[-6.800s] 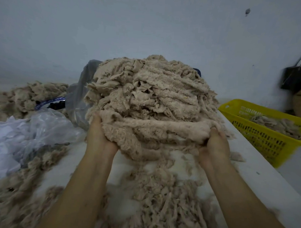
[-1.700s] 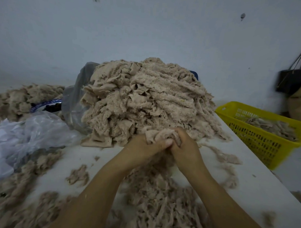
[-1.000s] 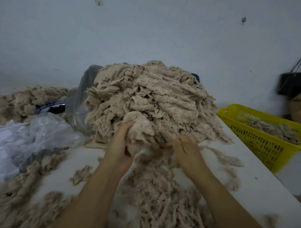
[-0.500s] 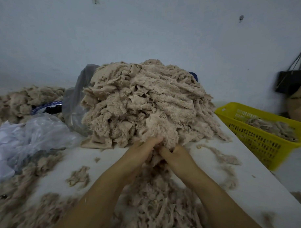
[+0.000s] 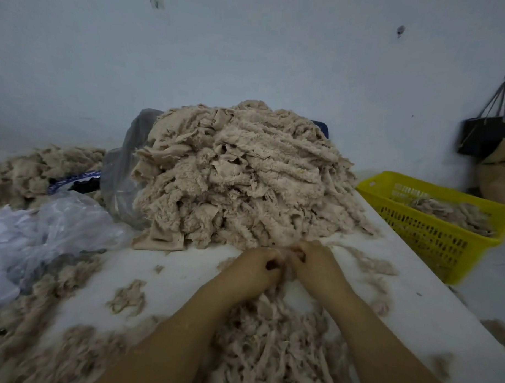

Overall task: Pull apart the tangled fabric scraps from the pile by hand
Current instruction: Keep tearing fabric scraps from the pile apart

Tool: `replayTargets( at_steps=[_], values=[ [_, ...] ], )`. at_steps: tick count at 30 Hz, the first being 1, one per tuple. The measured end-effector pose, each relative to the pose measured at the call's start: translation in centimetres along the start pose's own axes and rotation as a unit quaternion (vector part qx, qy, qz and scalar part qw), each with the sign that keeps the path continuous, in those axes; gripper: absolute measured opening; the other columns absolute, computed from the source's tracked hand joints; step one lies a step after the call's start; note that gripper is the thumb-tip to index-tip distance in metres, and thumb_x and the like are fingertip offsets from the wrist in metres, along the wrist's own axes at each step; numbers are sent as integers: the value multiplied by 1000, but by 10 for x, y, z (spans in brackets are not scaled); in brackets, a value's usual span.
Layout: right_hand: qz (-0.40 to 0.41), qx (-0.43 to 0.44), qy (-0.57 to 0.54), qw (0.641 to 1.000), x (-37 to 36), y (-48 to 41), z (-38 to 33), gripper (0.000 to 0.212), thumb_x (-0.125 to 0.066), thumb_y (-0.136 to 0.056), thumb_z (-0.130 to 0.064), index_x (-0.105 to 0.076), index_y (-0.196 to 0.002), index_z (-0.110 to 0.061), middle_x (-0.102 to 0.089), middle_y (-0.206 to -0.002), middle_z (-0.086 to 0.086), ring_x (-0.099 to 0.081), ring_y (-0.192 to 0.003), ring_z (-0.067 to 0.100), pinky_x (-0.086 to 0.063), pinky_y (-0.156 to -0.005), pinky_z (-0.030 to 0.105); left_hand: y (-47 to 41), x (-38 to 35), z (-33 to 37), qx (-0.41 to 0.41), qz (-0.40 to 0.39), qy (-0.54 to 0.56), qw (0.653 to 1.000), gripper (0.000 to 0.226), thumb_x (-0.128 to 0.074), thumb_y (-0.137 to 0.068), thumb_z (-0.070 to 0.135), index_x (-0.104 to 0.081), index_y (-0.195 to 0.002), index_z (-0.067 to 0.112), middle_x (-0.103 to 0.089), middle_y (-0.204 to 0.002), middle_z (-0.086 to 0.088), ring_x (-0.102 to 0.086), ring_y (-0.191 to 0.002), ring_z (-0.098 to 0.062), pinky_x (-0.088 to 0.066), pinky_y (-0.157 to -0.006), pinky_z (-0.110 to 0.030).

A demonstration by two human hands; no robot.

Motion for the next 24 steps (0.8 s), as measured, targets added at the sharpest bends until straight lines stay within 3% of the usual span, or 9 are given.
replayTargets(
  at_steps=[2, 5, 9, 13, 16, 18, 20, 22, 24],
  values=[
    [-33, 33, -19, 999, -5, 6, -9, 28, -51, -100, -30, -65, -87, -10, -59, -91, 4, -57, -77, 8, -50, -71, 27, 4, 13, -22, 40, 14, -39, 998, 30, -59, -94, 31, -54, -65, 24, -50, -56, 11, -44, -50, -1, -35, -46, -15],
    [-168, 53, -195, 965, -23, 23, -39, 41, -52, -99, -44, -71, -69, -24, -69, -73, -7, -59, -59, -3, -46, -57, 14, 7, 42, -46, 113, 37, -102, 988, 46, -55, -97, 35, -43, -54, 21, -44, -51, 5, -42, -50, -9, -33, -52, -26],
    [-233, 69, -218, 945, -32, 35, -58, 56, -48, -98, -54, -70, -53, -28, -66, -57, -9, -55, -52, -1, -43, -52, 10, -4, 61, -27, 85, 149, -108, 979, 37, -52, -98, 35, -48, -65, 22, -52, -64, 3, -48, -59, -12, -34, -52, -28],
    [-246, 66, -228, 940, -35, 35, -52, 57, -43, -97, -40, -67, -47, -26, -66, -57, -5, -54, -55, 2, -49, -64, 16, -27, 28, -27, 151, 57, -121, 979, 41, -52, -95, 52, -62, -94, 11, -63, -90, -10, -63, -87, -26, -48, -72, -37],
    [-244, 67, -224, 941, -39, 39, -49, 57, -43, -95, -46, -66, -47, -25, -67, -58, -4, -56, -56, 3, -50, -68, 15, -27, 29, -28, 176, 69, -105, 976, 34, -53, -97, 35, -59, -107, 3, -64, -109, -17, -61, -104, -33, -49, -84, -39],
    [-172, 37, -244, 954, -27, 29, -42, 60, -44, -100, -46, -68, -49, -25, -68, -60, -6, -59, -55, 0, -47, -63, 12, -20, 37, -17, 115, 100, -75, 985, 23, -50, -99, 26, -57, -87, 8, -62, -90, -15, -61, -95, -35, -47, -76, -37],
    [-43, -34, -293, 955, -3, 16, -25, 53, -44, -103, -42, -69, -58, -29, -68, -61, -11, -60, -56, -1, -45, -61, 13, -6, 38, 6, 5, 99, -29, 995, 32, -49, -102, 26, -44, -71, 19, -48, -69, 1, -54, -75, -26, -41, -64, -35],
    [-3, -89, -437, 895, 6, 12, -12, 40, -43, -104, -38, -68, -75, -30, -66, -70, -11, -62, -62, 1, -49, -62, 18, 14, 29, 43, -116, 47, 22, 992, 35, -51, -102, 34, -43, -70, 24, -43, -64, 10, -44, -63, -8, -35, -57, -24],
    [-49, -95, -585, 804, 1, 13, -16, 44, -46, -101, -35, -74, -71, -21, -72, -75, -3, -68, -62, 7, -53, -55, 18, 25, 18, 64, -159, -1, 27, 987, 35, -51, -100, 39, -45, -69, 25, -43, -67, 10, -40, -59, -3, -34, -56, -19]
  ],
)
Point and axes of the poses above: each hand's wrist, its own y-axis away from the middle knuckle, its own x-axis out of the back of the hand, z = x × y, the point moved 9 cm from there along -y, towards the middle knuckle
